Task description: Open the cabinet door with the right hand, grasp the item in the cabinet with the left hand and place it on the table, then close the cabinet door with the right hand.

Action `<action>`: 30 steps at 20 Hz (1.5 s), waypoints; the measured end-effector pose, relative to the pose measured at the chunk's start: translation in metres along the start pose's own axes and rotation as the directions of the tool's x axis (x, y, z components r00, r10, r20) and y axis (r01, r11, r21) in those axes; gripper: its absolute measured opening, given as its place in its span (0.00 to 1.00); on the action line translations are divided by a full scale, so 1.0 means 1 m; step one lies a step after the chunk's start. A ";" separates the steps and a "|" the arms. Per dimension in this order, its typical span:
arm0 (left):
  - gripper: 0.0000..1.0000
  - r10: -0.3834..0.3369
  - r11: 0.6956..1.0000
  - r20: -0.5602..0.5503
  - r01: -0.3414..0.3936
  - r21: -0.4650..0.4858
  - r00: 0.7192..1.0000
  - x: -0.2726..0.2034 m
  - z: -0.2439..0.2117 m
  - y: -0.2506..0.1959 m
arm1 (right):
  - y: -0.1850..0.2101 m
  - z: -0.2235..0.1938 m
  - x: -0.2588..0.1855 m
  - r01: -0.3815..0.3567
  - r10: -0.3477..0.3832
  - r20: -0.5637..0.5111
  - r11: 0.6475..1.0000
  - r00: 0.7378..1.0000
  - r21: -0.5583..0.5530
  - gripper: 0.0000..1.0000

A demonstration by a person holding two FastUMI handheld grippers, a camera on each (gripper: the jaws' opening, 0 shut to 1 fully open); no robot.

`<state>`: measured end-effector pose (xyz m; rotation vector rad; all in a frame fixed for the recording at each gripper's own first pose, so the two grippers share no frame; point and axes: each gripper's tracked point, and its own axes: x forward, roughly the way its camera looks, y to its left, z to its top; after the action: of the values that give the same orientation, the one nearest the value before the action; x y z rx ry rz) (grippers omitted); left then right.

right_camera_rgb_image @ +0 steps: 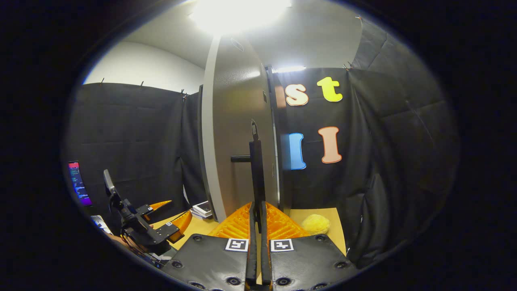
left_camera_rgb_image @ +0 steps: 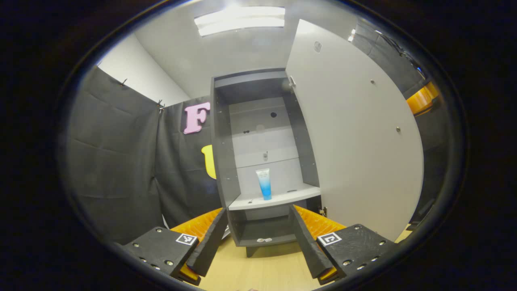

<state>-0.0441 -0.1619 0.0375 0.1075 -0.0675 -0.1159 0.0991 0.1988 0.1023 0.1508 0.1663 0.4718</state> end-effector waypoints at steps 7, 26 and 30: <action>0.92 -0.039 0.999 0.008 0.039 -0.028 0.999 0.051 0.011 -0.016 | -0.053 -0.044 -0.054 0.245 -0.245 -0.014 0.969 0.969 0.012 0.75; 0.92 -0.076 0.992 -0.041 0.072 -0.101 0.996 0.286 -0.019 -0.003 | -0.141 -0.089 -0.034 0.619 -0.617 -0.063 0.785 0.785 0.023 0.98; 0.91 -0.080 0.992 -0.064 0.073 -0.107 0.995 0.315 -0.035 -0.005 | -0.150 -0.102 -0.024 0.653 -0.648 -0.096 0.757 0.755 0.025 0.98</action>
<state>0.2704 -0.2008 0.0216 0.0095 0.0105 -0.1921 0.1244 0.0662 -0.0216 0.1192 0.2997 -0.2348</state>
